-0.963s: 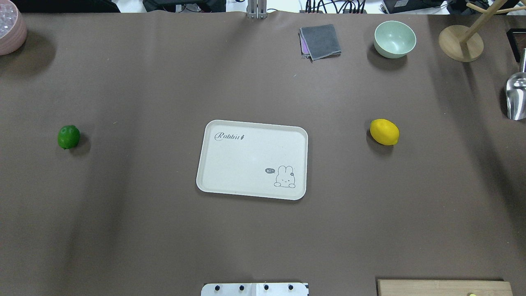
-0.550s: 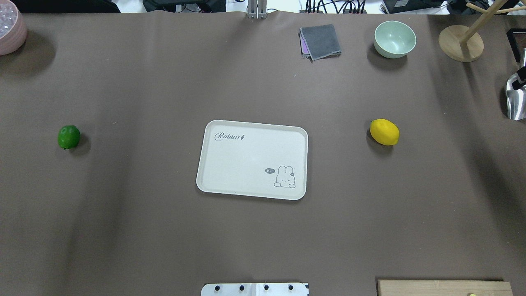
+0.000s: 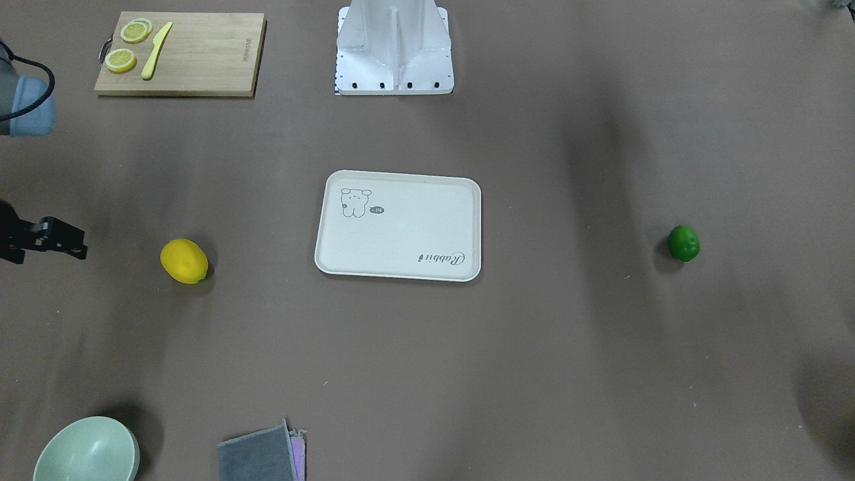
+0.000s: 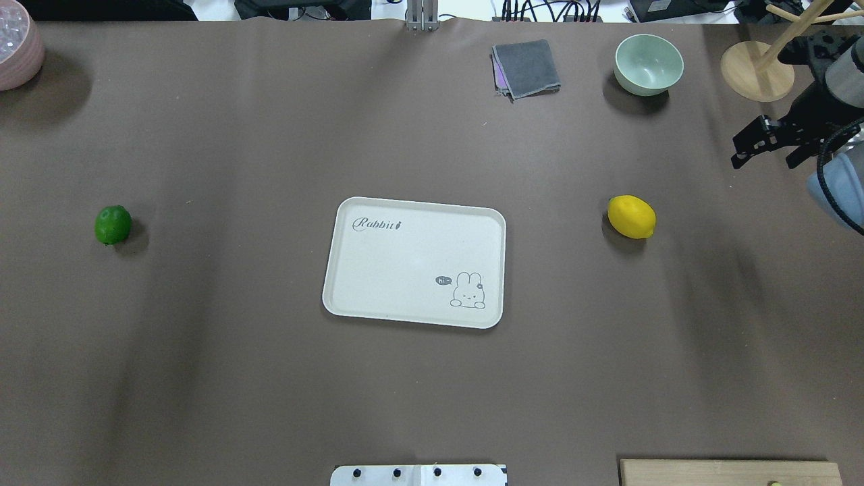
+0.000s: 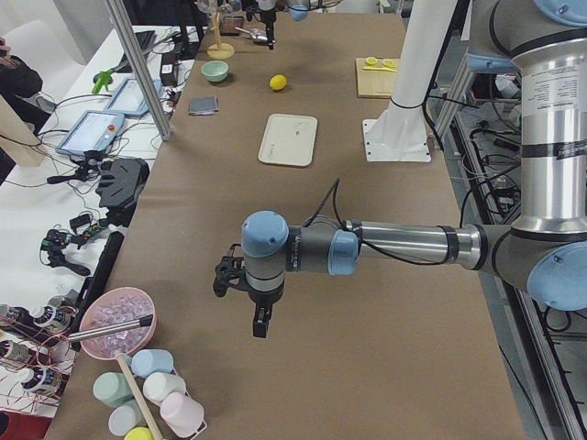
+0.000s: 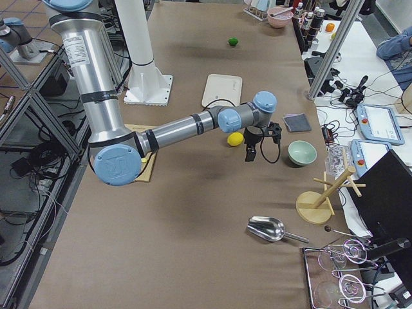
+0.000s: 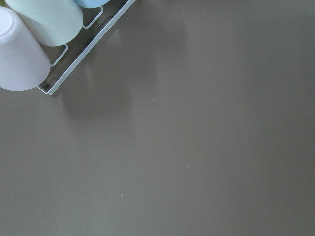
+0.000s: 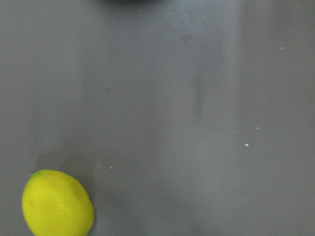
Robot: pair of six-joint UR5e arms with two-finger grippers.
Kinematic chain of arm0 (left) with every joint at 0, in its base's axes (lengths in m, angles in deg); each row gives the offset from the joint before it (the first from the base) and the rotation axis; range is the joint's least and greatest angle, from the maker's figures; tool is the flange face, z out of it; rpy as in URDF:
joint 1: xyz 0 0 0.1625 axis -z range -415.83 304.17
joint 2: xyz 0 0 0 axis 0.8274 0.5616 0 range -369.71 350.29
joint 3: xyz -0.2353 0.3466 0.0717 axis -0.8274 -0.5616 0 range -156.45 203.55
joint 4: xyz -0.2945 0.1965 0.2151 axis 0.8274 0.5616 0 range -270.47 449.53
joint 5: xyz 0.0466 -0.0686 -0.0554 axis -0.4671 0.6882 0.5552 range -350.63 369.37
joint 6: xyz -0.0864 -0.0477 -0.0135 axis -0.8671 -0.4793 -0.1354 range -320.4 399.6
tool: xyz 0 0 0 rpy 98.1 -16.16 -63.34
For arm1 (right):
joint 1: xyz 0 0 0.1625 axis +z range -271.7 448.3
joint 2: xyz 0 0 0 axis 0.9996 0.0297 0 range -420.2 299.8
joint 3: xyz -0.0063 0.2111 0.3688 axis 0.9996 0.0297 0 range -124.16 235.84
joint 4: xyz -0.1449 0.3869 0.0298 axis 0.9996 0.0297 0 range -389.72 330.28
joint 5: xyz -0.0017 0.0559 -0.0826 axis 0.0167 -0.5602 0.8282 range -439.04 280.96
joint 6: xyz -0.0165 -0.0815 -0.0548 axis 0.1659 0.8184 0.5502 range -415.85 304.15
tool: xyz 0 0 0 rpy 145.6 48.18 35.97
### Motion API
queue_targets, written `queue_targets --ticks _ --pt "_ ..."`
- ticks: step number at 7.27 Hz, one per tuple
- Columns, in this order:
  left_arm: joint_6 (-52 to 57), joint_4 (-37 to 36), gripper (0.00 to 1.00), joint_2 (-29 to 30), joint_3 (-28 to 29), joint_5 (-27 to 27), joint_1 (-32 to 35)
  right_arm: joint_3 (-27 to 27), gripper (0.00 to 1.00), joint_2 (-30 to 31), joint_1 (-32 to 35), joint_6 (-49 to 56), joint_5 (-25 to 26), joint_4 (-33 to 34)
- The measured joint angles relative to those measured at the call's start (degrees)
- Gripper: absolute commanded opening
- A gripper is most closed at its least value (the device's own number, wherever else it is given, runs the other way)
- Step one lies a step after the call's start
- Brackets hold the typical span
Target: Place all lemons on tray
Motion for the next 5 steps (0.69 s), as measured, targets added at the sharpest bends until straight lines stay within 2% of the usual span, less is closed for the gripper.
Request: queue_targets --ticks 3,5 --pt "-9.6 -0.1 0.99 4.6 1.7 -1.0 -6.0 4.7 1.00 -6.9 -6.3 -0.3 0.1 -0.2" --pt "-12.2 -0.7 0.99 7.3 1.2 0.9 -7.5 6.8 1.00 -7.9 -8.9 -0.3 0.1 -3.5"
